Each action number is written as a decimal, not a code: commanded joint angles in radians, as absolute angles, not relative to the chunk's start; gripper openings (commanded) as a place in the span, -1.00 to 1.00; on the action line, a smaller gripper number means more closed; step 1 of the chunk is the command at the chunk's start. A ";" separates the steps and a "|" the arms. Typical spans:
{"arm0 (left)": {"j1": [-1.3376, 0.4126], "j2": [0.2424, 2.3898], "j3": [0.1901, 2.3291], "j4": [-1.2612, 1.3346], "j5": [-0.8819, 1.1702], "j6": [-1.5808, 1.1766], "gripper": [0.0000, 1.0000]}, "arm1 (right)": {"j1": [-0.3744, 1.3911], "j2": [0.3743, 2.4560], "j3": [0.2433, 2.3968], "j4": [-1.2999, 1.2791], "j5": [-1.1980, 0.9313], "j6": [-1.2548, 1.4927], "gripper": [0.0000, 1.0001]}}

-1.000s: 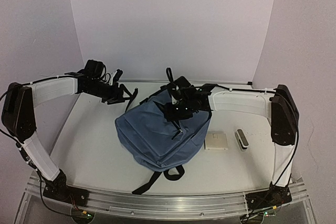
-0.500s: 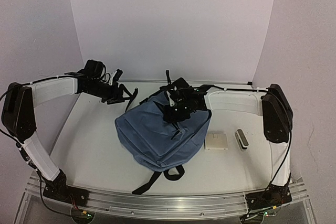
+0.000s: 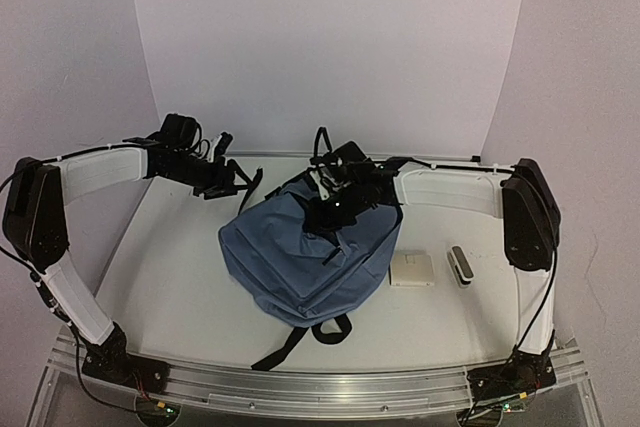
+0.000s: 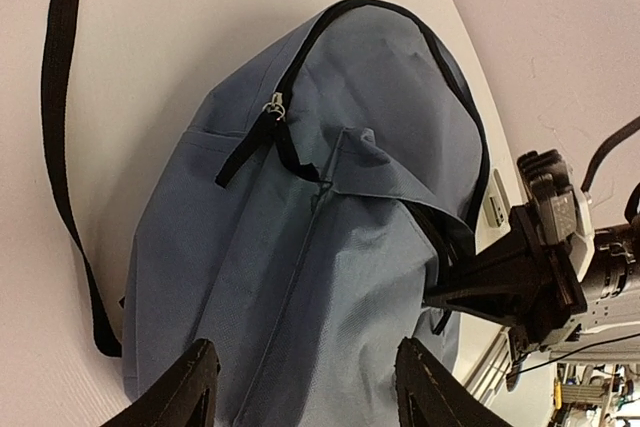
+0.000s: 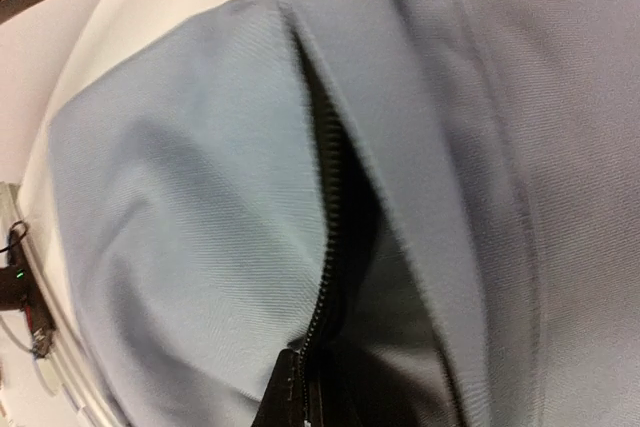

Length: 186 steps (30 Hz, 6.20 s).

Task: Pack the student bag
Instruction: Adjust the student bag at the center of the board, then unzip the student bag at the center of the board.

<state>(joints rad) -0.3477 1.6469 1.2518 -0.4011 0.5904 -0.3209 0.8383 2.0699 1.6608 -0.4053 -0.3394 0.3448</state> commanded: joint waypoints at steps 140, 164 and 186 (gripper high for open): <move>-0.876 1.376 1.243 -0.557 -0.199 -0.652 0.65 | 1.027 1.854 1.367 -0.304 0.157 0.721 -0.51; -1.125 1.717 1.478 -0.729 -0.535 -0.722 0.89 | 0.929 1.701 1.064 0.032 -0.085 0.826 -1.00; -1.105 1.786 1.590 -1.126 -0.734 -0.868 -0.92 | 0.920 1.655 1.022 0.025 -0.003 0.854 -1.00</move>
